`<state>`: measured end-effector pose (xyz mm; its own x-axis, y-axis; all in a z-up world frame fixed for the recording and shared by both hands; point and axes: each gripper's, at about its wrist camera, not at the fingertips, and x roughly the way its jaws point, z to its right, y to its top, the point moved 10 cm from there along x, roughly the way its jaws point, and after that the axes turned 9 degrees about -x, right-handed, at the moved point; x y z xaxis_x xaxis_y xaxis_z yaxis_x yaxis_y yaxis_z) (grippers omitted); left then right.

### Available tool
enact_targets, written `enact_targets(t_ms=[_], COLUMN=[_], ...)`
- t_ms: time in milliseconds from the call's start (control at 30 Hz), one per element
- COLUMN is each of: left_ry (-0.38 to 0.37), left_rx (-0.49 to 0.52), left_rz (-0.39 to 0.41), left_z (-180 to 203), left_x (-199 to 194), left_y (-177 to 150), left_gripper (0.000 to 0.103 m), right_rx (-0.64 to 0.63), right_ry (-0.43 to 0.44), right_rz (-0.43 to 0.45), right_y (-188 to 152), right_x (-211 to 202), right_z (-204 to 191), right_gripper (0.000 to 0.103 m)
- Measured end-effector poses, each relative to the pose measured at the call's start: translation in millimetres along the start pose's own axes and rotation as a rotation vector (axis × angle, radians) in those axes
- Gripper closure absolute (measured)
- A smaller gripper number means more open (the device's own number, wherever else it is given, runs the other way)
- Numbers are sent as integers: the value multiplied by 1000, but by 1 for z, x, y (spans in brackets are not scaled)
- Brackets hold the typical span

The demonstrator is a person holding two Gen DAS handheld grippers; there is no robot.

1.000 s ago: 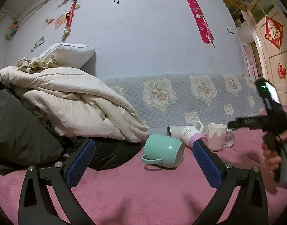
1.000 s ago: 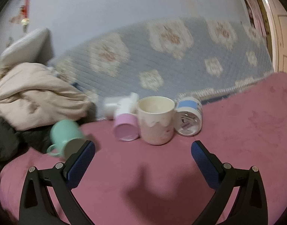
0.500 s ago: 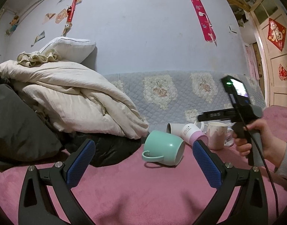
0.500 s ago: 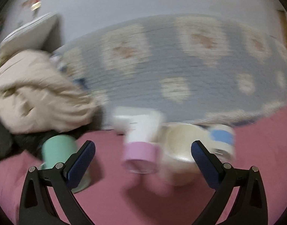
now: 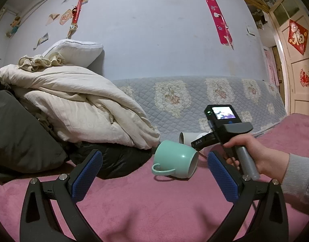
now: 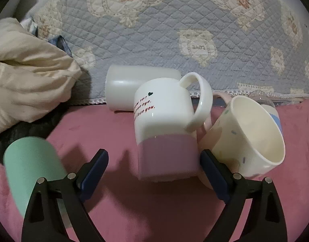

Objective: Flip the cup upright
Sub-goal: 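Move the right tool to the white pink-based mug and close on its base, then lift the white pink-based mug with the right tool and carry it toward the left tool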

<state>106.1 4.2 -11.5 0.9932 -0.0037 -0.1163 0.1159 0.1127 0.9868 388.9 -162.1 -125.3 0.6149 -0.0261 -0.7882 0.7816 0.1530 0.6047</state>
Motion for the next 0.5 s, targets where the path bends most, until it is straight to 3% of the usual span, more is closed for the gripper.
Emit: enact_targets(t_ms=[67, 133, 333, 500], left_ry=[0, 0, 0, 0], left_rx=[0, 0, 0, 0], left_rz=[1, 1, 0, 0], left_z=[0, 0, 0, 0], left_x=[0, 0, 0, 0], left_y=[0, 0, 0, 0], left_gripper=[0, 0, 0, 0], right_rx=[-35, -53, 18, -61], right_ry=[-41, -119, -25, 33], right_rz=[-16, -33, 43, 164], right_y=[2, 2, -1, -20], right_x=[9, 18, 6, -47], right_z=[-2, 3, 5, -18], right_gripper=[12, 33, 34, 34])
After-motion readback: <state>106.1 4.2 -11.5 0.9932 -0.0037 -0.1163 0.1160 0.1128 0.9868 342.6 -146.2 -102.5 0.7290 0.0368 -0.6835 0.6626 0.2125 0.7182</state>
